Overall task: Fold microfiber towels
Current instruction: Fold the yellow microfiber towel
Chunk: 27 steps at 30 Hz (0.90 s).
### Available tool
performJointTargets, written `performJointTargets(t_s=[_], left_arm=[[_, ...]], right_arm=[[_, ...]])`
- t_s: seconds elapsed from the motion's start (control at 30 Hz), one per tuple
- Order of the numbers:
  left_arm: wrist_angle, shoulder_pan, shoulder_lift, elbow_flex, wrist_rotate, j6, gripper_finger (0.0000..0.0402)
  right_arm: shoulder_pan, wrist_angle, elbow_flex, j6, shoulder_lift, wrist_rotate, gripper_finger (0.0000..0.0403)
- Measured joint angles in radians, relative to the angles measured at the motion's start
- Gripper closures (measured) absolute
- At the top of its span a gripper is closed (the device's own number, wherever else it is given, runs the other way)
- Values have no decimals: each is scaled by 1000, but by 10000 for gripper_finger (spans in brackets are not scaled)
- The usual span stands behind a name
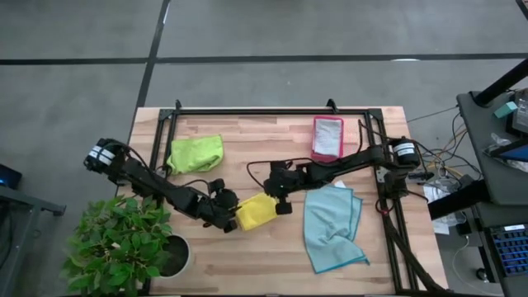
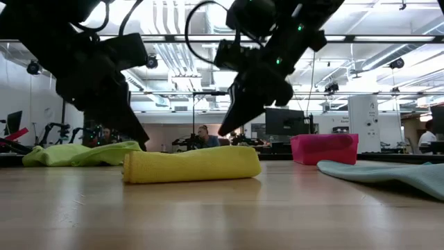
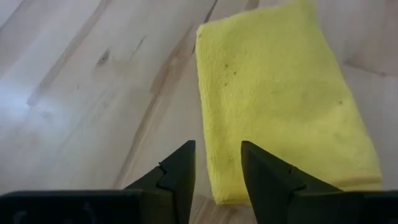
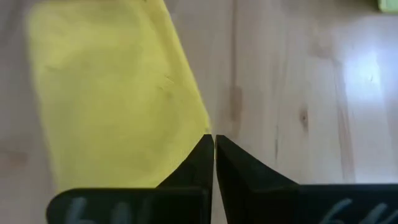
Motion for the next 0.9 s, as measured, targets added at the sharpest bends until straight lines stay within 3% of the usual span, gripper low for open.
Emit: performJointTargets(t_s=[0.23, 0.37, 0.63, 0.77, 0.9], left_arm=[[56, -13, -19, 15, -6, -2, 288], [130, -46, 7, 20, 0, 5, 288], [253, -96, 104, 24, 4, -2, 288], [279, -96, 145, 25, 7, -3, 288], [290, -96, 162, 30, 16, -3, 288]], right_arm=[[50, 103, -34, 107, -19, -1, 394], [75, 361, -136, 189, -13, 5, 394], [83, 918, -360, 336, 37, 157, 394], [89, 1057, -360, 386, 118, 155, 394], [97, 1062, -301, 390, 196, 156, 394]])
